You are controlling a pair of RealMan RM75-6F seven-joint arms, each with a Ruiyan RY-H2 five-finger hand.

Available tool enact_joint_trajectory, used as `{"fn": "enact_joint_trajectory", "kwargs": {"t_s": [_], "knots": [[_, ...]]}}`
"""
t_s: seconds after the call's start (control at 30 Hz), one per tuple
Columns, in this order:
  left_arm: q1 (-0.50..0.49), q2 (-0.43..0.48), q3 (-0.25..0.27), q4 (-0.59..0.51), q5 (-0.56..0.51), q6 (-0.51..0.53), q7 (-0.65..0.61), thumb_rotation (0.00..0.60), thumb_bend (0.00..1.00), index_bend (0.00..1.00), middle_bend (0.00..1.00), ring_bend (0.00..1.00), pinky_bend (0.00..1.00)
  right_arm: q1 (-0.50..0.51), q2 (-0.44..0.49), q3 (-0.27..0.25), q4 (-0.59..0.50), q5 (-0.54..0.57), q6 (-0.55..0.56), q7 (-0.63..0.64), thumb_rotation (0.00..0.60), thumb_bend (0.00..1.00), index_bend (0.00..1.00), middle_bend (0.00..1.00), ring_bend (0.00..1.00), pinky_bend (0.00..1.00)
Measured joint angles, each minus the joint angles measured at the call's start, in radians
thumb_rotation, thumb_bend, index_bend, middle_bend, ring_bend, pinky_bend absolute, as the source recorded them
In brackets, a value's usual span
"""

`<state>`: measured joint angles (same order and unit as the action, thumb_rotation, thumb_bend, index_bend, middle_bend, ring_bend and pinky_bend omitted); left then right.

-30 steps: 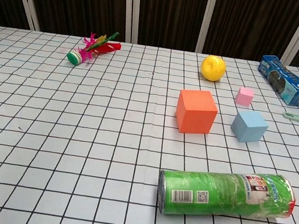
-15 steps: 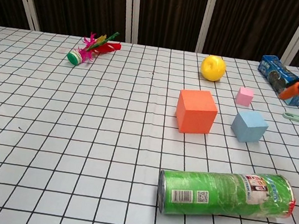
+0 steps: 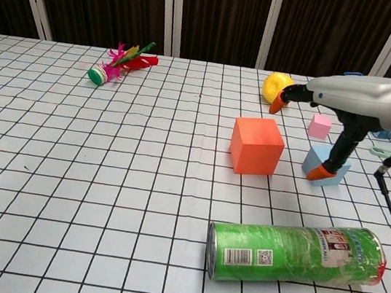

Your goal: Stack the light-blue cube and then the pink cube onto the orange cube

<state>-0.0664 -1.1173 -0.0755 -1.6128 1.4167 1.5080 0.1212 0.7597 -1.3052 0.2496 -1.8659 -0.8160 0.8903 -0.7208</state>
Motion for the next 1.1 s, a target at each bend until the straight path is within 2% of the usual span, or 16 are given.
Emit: {"fn": "enact_joint_trajectory", "kwargs": {"t_s": [0.13,0.4,0.63,0.77,0.9,1.1], "knots": [[0.005,-0.001,-0.005,-0.002,-0.011,0.008,0.009,0.6,0.2,0.13,0.02,0.0,0.02,0.068,-0.019,-0.007,0.049,0.075,0.015,-0.07,0.6,0.17,0.22,0.08,0.06,0.13],[0.008,-0.006,-0.015,-0.007,-0.036,0.013,0.04,0.6,0.2,0.13,0.02,0.0,0.02,0.105,-0.046,-0.057,0.169,0.098,0.039,-0.101,0.6,0.17,0.25,0.08,0.06,0.13],[0.004,-0.013,-0.02,-0.007,-0.054,0.002,0.062,0.6,0.2,0.13,0.02,0.0,0.02,0.101,-0.04,-0.108,0.236,0.107,0.005,-0.043,0.6,0.17,0.26,0.08,0.06,0.13],[0.0,-0.018,-0.019,-0.009,-0.057,-0.003,0.08,0.6,0.2,0.13,0.02,0.0,0.02,0.091,-0.037,-0.124,0.257,0.089,-0.003,-0.005,0.6,0.2,0.32,0.08,0.06,0.13],[-0.001,-0.02,-0.015,-0.018,-0.057,-0.008,0.091,0.6,0.2,0.13,0.02,0.0,0.02,0.087,-0.05,-0.131,0.301,0.062,-0.011,0.034,0.6,0.29,0.36,0.08,0.07,0.13],[0.003,-0.02,-0.016,-0.025,-0.062,-0.001,0.1,0.6,0.2,0.13,0.02,0.0,0.02,0.089,-0.076,-0.128,0.357,0.018,-0.026,0.096,0.6,0.29,0.36,0.08,0.07,0.13]]}}
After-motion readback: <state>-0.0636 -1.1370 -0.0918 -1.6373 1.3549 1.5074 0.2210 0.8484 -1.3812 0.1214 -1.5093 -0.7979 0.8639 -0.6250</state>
